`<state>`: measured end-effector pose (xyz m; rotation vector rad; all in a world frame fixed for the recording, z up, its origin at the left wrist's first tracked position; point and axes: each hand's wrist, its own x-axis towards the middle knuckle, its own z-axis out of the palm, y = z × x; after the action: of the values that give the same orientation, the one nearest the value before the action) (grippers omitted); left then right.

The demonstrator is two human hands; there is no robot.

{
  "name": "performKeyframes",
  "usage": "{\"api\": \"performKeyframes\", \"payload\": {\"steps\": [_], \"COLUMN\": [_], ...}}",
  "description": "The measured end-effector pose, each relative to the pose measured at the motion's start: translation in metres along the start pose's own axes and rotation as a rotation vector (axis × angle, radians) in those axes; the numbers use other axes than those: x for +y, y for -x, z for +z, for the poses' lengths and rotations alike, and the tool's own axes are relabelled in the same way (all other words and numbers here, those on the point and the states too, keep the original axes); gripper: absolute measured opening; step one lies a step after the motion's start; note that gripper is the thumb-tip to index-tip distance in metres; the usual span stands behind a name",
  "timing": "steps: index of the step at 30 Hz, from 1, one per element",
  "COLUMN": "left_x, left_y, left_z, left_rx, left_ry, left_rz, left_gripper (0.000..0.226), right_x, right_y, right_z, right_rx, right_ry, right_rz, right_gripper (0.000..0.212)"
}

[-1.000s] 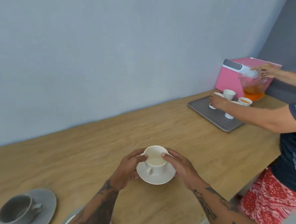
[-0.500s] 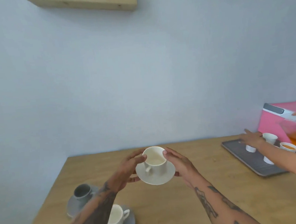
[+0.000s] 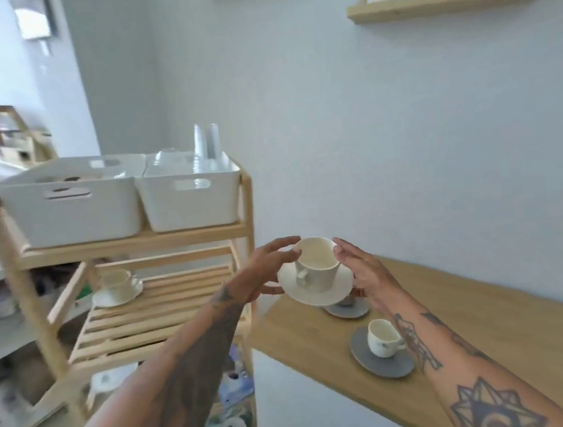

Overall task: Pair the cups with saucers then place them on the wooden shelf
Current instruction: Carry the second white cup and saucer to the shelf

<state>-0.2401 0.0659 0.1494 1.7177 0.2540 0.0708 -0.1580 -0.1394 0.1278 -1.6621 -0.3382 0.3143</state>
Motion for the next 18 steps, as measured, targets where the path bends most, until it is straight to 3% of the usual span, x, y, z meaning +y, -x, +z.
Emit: {"api": "performKeyframes", "payload": {"steps": [5, 13, 18], "left_x": [-0.046, -0.117, -0.181], "left_y": [0.06, 0.102, 0.075], "left_z": [-0.096, -0.223, -0.285], "left_rx": [0.186, 0.466, 0.575], "left_ry": [-0.002, 0.044, 0.138], "left_rz": [-0.05, -0.106, -0.191], "left_gripper": [0.036, 0.035, 0.034], "right_x": [0.013, 0.041, 0.079], "right_y": [-0.009, -0.042, -0.09], "right_z": [0.122, 0.294, 0.378], "right_rx": [-0.229, -0.495, -0.561], "right_ry": [-0.027, -0.015, -0.005], "right_rz": [0.007, 0.03, 0.142], "right_gripper": [0.034, 0.046, 0.021]}}
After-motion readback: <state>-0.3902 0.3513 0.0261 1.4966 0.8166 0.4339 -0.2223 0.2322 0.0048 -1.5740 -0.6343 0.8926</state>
